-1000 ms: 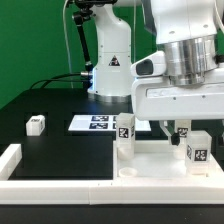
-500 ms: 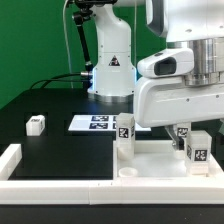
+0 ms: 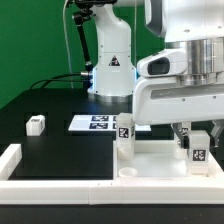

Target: Assemble square table

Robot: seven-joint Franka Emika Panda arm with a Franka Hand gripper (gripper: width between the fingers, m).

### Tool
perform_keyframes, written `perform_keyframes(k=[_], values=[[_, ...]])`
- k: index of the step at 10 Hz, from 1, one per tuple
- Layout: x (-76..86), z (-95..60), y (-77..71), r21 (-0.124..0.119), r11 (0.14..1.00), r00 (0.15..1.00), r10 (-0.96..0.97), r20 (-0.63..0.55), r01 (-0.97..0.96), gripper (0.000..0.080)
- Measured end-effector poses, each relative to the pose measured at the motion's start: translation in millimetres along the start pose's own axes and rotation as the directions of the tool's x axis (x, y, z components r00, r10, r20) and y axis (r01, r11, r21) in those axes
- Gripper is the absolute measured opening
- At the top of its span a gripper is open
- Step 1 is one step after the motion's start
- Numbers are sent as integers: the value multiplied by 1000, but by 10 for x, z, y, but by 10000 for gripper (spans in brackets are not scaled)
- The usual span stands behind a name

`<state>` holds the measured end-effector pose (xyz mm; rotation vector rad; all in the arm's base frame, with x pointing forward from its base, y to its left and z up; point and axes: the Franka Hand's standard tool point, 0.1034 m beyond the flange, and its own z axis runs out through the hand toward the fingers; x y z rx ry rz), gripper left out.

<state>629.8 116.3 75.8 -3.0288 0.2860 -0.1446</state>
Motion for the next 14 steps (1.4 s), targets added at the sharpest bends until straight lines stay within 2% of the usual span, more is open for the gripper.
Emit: perform_keyframes(k=[1, 3, 7, 8, 10, 11, 12, 14], values=[[-4, 4, 25, 13, 983, 983, 183, 0, -183, 291], [-10, 10, 45, 14, 855, 855, 519, 11, -519, 291], [-9, 11, 64, 17, 699, 699, 715, 26, -715, 291], [-12, 11, 68, 15, 633, 633, 774, 31, -774, 291], [-36, 0, 29, -17, 416, 415, 909, 47, -909, 291], [-43, 8, 1, -17, 197, 196, 978, 69, -980, 291], [-45, 8, -16, -19, 114, 112, 991, 75, -993, 291], [-48, 11, -20, -16, 160, 158, 985, 76, -987, 306]])
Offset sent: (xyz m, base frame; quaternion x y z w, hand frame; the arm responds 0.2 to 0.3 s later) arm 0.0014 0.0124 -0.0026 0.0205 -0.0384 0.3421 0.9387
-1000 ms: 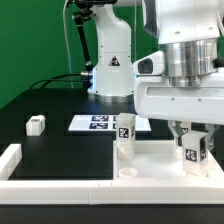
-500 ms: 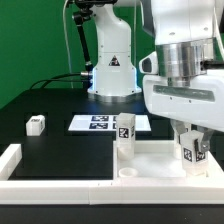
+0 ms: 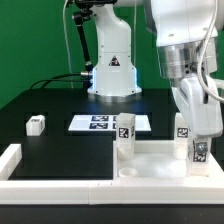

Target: Assemble square table

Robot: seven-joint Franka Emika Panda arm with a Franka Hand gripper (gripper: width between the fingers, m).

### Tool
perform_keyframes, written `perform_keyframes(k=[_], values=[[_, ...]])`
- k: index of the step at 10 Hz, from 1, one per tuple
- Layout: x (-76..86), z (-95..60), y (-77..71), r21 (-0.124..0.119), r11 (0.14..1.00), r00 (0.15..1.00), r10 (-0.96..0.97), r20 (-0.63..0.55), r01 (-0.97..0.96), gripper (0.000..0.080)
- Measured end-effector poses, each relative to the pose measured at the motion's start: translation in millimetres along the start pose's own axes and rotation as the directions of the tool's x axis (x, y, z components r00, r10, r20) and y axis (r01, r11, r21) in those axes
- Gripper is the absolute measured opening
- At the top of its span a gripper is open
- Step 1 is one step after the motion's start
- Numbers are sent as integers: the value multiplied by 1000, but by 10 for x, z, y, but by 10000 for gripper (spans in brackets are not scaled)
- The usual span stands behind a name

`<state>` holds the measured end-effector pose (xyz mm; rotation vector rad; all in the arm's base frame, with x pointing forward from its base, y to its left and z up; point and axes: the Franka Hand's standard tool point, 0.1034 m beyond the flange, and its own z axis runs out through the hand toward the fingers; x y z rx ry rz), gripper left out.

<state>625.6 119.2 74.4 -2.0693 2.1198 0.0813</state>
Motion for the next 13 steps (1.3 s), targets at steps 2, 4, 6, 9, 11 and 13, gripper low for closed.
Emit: perform_keyframes(k=[2, 4, 6, 9, 11, 13], values=[[-21, -3, -3, -8, 988, 988, -155, -10, 155, 613], [-91, -26, -62, -8, 883, 883, -469, -18, 469, 639], [-76, -21, -56, -12, 819, 819, -573, -17, 573, 647], [-44, 3, -37, -48, 530, 529, -848, -25, 847, 649], [-63, 13, -29, -69, 308, 308, -951, -17, 949, 649], [-37, 4, -59, -68, 114, 113, -993, -12, 991, 649]])
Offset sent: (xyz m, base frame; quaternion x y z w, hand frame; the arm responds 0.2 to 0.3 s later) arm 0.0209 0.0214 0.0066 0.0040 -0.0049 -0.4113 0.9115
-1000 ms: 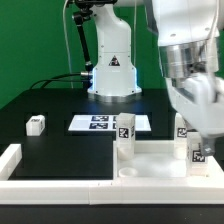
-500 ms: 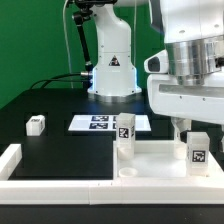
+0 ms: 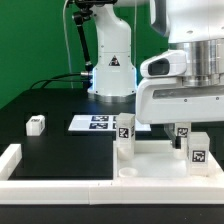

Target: Assemble square table

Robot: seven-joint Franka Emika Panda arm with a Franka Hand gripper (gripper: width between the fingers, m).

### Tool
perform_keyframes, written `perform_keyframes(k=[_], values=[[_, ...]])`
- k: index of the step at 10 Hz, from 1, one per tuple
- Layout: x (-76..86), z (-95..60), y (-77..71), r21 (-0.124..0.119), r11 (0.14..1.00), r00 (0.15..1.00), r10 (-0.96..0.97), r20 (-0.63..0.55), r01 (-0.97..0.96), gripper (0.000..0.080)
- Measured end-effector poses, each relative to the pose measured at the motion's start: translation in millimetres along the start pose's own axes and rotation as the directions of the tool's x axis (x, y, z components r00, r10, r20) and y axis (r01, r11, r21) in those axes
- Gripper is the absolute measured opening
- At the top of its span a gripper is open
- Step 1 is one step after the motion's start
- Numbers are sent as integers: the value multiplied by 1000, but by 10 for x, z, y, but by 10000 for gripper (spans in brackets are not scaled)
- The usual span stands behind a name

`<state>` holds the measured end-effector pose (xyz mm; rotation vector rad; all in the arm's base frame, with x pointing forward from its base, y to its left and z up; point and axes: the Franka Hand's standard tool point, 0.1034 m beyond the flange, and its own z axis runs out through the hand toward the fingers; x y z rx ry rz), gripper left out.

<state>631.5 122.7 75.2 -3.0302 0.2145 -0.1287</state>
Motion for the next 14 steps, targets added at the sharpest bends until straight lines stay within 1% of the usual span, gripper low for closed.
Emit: perform_keyframes(k=[1, 3, 4, 5, 6, 7, 8, 9, 10, 11, 12, 13, 14], values=[[-3, 1, -7, 1, 999, 999, 32, 0, -32, 622], [-2, 1, -4, 1, 998, 998, 62, 0, -62, 351], [1, 6, 40, -4, 988, 988, 158, 1, -158, 351], [0, 8, 50, -5, 973, 973, 232, 1, -232, 301], [3, 8, 61, -6, 951, 951, 309, 0, -309, 300], [12, 7, 99, 4, 901, 901, 434, 5, -434, 298], [11, 5, 117, 6, 815, 815, 580, 12, -580, 298], [1, 8, 129, 0, 675, 675, 737, 19, -738, 296], [-36, 16, 101, -12, 551, 551, 834, 31, -834, 296], [-49, 25, 77, -10, 361, 359, 931, 56, -933, 294], [-34, 27, 102, -5, 224, 222, 971, 93, -975, 294], [-34, 27, 98, -8, 167, 165, 980, 107, -986, 294], [-34, 25, 81, -15, 75, 73, 991, 114, -997, 294]])
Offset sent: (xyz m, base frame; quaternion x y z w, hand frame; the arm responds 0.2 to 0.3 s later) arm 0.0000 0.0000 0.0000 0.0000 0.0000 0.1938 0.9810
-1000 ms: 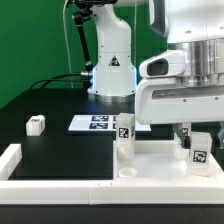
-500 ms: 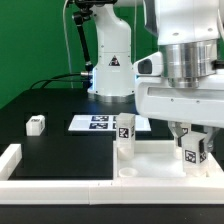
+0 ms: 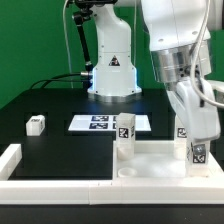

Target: Assemble square table

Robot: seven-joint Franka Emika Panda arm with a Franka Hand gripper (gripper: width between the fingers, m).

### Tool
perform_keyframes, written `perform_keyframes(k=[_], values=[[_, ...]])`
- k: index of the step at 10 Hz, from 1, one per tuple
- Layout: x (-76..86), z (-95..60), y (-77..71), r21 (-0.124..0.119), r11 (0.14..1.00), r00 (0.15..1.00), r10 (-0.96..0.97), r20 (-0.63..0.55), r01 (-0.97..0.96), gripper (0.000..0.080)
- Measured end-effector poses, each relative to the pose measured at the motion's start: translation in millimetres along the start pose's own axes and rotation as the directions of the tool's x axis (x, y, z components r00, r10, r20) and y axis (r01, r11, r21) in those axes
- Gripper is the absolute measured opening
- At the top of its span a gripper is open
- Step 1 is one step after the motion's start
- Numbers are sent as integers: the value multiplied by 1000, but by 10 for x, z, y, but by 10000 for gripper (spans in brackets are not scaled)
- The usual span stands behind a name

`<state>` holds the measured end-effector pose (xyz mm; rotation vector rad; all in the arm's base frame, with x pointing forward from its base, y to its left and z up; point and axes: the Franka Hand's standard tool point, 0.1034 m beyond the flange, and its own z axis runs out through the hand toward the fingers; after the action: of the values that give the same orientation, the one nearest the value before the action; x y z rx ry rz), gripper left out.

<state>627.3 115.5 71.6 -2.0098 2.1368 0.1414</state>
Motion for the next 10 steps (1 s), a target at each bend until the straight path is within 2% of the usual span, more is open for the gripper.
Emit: perform_keyframes(k=[1, 2, 3, 4, 5, 6, 9, 10], values=[[-8, -1, -3, 2, 998, 998, 68, 5, -68, 294], [-9, 3, 0, 1, 999, 999, 51, 4, -51, 294], [-15, 5, 2, 1, 1000, 1000, 5, 4, -5, 353], [-51, 8, 11, -6, 993, 993, -114, -15, 114, 353], [-84, 15, 17, -12, 959, 959, -282, -22, 282, 556], [-91, 38, 13, -5, 894, 894, -448, -28, 448, 620], [-78, 39, 11, -11, 782, 781, -623, -27, 623, 644], [-56, 30, 9, -31, 688, 688, -725, -30, 725, 649]])
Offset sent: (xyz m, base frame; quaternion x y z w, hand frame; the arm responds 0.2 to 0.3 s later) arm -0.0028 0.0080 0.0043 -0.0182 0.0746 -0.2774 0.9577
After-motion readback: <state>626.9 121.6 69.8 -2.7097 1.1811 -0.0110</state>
